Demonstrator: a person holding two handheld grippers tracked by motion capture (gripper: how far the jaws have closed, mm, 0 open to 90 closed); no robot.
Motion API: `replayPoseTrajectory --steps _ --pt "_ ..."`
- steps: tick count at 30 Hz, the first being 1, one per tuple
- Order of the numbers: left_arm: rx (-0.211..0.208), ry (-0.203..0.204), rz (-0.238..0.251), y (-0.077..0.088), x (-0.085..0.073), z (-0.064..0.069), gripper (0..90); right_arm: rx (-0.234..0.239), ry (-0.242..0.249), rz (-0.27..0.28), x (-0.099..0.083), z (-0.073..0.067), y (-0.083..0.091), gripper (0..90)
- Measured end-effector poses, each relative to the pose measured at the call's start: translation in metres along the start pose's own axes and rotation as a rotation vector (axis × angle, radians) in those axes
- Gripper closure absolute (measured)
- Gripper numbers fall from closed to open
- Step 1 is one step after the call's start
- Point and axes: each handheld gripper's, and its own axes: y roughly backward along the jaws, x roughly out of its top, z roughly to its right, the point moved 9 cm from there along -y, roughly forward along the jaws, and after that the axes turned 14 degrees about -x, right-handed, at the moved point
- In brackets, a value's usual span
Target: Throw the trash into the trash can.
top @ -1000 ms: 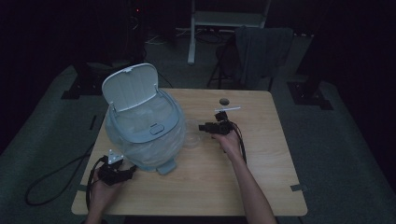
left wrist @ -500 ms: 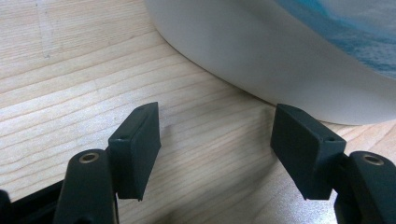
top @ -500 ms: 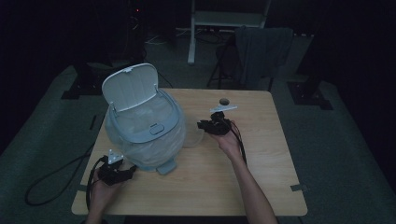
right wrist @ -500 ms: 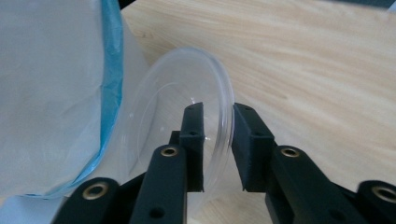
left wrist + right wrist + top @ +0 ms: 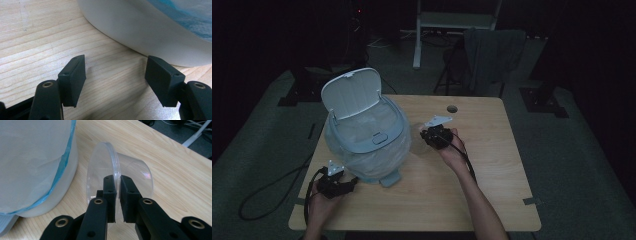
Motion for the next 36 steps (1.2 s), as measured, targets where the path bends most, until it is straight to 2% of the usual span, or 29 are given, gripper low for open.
replayPoseTrajectory --steps 3,8,30,36 --pt "0.001 0.000 -0.001 0.000 0.000 0.000 33.7 -0.035 0.028 0.003 0.000 0.002 0.004 83.4" --pt "0.001 0.001 -0.001 0.000 0.000 0.000 33.8 -0.049 0.049 0.013 0.001 0.005 0.010 83.4" --pt "0.002 0.001 -0.001 0.000 0.000 0.000 33.7 -0.111 0.060 0.095 0.025 0.020 0.037 83.4" --pt "0.002 0.002 -0.001 0.000 0.000 0.000 33.7 -0.132 0.042 0.128 0.033 0.027 0.044 83.4"
